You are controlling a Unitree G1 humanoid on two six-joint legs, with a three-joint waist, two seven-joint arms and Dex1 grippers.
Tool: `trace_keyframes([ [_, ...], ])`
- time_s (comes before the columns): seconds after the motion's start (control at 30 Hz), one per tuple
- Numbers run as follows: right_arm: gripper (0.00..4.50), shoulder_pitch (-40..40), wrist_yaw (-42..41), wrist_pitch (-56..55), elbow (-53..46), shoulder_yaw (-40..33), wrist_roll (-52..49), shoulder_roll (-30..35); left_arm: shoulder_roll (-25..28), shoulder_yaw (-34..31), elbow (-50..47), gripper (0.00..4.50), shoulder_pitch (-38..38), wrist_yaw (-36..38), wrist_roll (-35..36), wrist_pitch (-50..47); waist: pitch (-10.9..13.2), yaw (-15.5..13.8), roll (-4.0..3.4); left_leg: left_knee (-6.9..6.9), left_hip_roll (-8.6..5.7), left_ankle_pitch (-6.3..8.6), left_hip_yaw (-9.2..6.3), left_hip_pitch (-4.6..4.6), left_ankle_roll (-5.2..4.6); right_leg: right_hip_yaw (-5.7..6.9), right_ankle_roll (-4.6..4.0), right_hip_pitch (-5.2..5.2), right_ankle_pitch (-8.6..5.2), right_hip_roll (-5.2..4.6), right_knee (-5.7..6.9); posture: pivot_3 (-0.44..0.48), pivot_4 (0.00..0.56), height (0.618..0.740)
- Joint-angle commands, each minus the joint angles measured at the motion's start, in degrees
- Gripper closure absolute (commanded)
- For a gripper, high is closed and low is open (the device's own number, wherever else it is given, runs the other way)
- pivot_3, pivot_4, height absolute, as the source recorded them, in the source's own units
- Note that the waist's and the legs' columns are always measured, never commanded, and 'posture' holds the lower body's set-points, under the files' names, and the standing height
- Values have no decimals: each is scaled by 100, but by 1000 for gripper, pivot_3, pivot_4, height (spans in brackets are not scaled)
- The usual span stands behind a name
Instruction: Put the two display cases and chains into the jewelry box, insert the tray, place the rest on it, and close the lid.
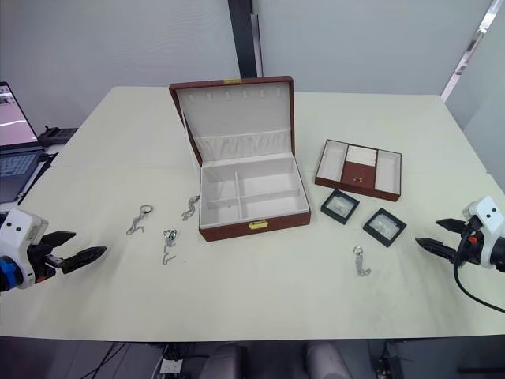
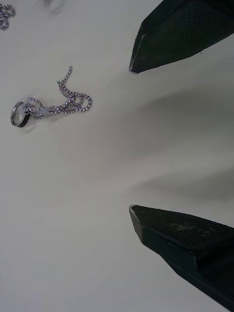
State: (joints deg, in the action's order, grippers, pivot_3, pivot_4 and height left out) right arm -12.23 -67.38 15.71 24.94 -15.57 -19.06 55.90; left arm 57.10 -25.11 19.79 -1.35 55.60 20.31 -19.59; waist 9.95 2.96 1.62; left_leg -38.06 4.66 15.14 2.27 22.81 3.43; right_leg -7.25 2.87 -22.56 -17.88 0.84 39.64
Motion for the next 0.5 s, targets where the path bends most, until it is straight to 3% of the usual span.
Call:
trace_keyframes([
  [0.03, 0, -80, 8, -23, -92, -91, -21, 87, 33, -140, -92, 41, -112, -78, 16, 57, 0, 0, 0, 0, 0, 0, 0, 0, 0, 0, 0, 0, 0, 0, 0, 0, 150, 740],
  [0.5, 0, -161, 71, -90, -39, -96, -30, 31, 36, -46, -3, 41, -222, -190, -146, 136, 0, 28, 0, -2, -1, 0, -5, -1, 0, 2, 0, 4, 0, 0, 2, 0, 150, 740],
])
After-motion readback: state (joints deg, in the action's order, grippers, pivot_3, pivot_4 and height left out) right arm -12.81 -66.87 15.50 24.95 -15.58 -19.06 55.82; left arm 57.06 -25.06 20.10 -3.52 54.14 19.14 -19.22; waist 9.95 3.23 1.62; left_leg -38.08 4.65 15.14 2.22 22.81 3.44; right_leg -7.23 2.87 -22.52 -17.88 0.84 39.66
